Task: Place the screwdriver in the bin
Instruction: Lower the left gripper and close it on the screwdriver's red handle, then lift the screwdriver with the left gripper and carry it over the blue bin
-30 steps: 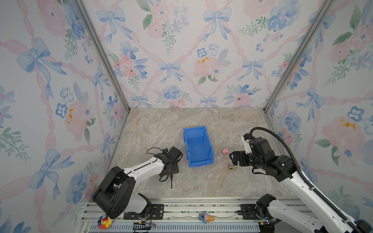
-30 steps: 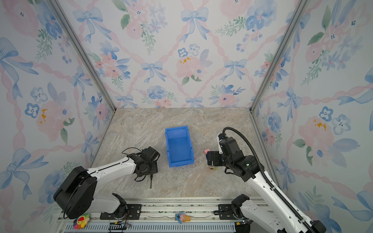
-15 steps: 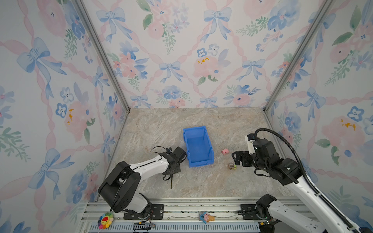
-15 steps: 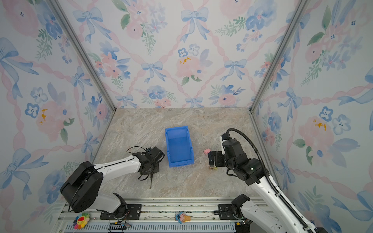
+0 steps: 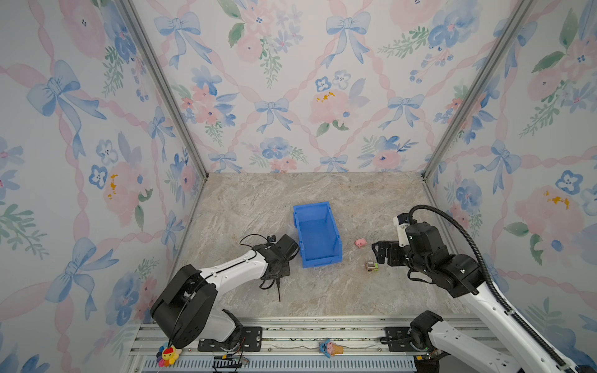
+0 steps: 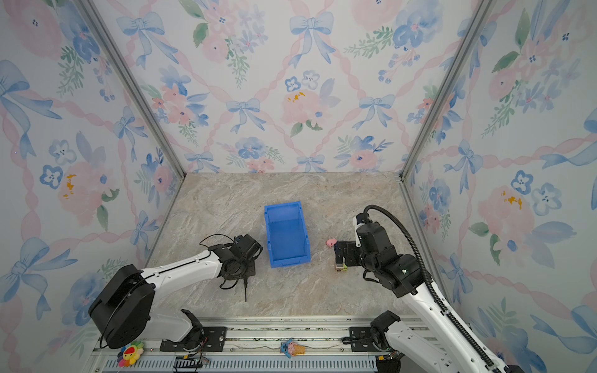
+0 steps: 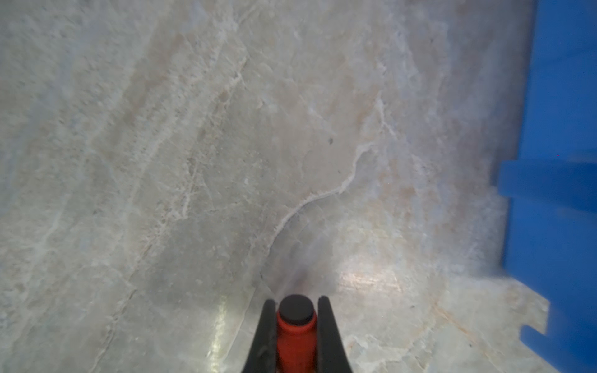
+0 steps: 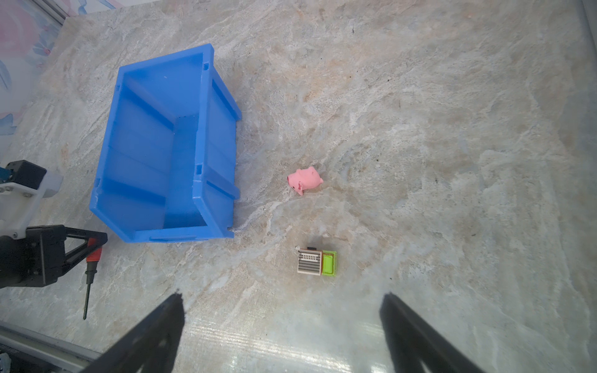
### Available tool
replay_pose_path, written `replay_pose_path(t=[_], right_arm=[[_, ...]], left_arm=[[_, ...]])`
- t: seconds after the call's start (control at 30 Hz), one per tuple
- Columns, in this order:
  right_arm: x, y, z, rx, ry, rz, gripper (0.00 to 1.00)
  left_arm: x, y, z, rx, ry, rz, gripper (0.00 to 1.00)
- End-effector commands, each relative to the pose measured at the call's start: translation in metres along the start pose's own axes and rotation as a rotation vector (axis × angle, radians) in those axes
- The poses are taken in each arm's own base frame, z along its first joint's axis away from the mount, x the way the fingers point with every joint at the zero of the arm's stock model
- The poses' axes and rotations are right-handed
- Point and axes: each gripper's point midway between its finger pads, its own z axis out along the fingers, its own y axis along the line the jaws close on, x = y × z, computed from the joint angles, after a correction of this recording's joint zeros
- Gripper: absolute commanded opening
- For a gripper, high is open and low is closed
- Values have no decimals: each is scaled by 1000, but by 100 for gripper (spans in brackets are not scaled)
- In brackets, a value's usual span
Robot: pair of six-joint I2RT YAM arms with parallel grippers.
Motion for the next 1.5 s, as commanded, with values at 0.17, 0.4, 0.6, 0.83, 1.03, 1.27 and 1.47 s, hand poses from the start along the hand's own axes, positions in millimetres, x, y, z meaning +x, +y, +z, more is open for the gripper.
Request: replay_pose_path(t=[0.17,0.4,0.6,0.83,1.03,1.27,1.47], right_arm=[[-20,18,-1,-85,-85,9,97],[-33,25,15,-77,-74,16,97],[-45,26,27,-57,-70,25,97],[-56,25,33,-39,-79,37,97],[-60,25,32,-34,-88,36,97],[-55,21,32,-21,-86,33,97],[-55,20,31,-19,-91,30,97]], left_arm=[[-55,-39,-64,136,-142,-26,0],[-98,-75,-105,208,-198,-23,0],[-126,-113,-121,275,-224,-9,0],[-148,-150,-96,248,-212,12,0],[-151,-164,-66,208,-176,6,0],[-149,-170,-43,174,-152,1,0],[-144,-169,-26,134,-135,-18,0]])
